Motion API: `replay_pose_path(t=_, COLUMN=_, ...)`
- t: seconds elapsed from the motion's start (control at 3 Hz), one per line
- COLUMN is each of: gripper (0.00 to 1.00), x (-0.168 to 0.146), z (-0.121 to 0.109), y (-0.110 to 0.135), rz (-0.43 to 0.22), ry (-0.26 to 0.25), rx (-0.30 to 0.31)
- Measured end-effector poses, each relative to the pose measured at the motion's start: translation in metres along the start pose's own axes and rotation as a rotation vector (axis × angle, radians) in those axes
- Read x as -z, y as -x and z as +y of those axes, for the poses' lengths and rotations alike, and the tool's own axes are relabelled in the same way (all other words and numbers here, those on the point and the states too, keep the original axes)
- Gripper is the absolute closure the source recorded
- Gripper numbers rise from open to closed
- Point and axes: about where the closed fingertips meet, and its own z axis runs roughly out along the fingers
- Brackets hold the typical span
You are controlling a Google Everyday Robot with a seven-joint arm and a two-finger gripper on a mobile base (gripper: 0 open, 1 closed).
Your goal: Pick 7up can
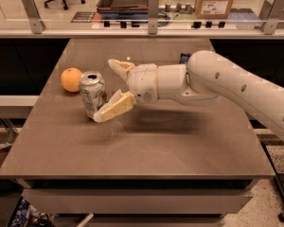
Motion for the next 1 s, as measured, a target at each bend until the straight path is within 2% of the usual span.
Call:
replay_pose_path(t=0.33, gripper=0.0, x=-0.016, z=-0.003, y=-0.0018, rz=-0.028, ry=0.022, rx=-0.023)
replay_pose_path(t=0.67, gripper=0.18, x=-0.0171, z=-0.0015, y=-0.001, rz=-0.027, ry=0.025, rx=-0.02)
replay_pose_path(t=1.0, gripper=0.41, x=-0.019, z=-0.0003, y=0.0, rz=-0.028, ry=0.029, rx=-0.019)
